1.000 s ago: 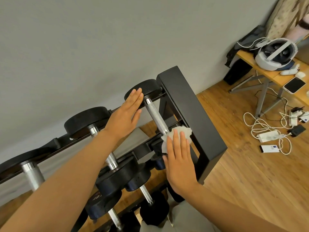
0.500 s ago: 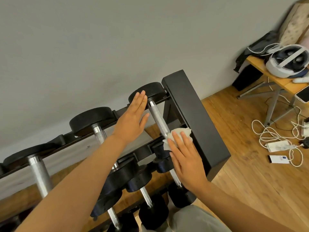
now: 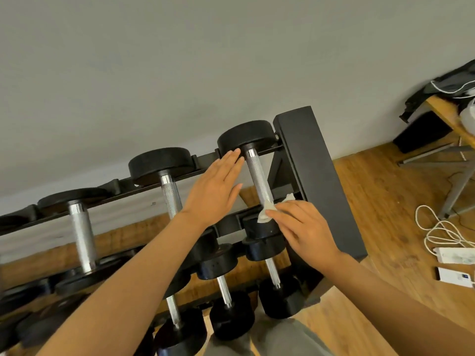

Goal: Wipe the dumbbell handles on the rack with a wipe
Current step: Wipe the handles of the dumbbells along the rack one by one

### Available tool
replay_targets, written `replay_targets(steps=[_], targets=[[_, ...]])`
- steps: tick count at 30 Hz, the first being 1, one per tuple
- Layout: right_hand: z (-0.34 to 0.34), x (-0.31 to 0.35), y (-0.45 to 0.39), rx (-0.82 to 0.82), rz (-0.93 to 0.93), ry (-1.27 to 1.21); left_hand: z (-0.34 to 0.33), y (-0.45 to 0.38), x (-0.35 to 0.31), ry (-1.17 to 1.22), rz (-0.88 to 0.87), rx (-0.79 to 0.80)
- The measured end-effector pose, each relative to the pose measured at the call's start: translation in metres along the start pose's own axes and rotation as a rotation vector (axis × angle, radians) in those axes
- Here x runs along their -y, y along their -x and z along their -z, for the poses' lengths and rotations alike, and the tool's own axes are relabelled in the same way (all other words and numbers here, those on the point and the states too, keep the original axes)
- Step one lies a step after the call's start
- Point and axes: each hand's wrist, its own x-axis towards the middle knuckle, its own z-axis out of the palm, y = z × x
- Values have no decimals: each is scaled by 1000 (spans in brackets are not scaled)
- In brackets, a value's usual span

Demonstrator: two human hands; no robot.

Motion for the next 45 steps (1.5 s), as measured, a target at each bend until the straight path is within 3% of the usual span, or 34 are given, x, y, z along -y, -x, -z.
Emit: replay_targets(steps=[6,12,24,34,45], targets=[[6,4,-11,54,23,-9,2,21,-5,-87,-35,-69],[17,23,-10,58,43,43,14,54,-25,-4,-76,-160],[30,96,34,121,178,214,11,176,-54,-16,-184,-296],[22,119,101,191,146,146,-20,230,-93,17,-70,-180],[-7,67,194,248,99,93,-96,244,-143,-37,-48,-117]])
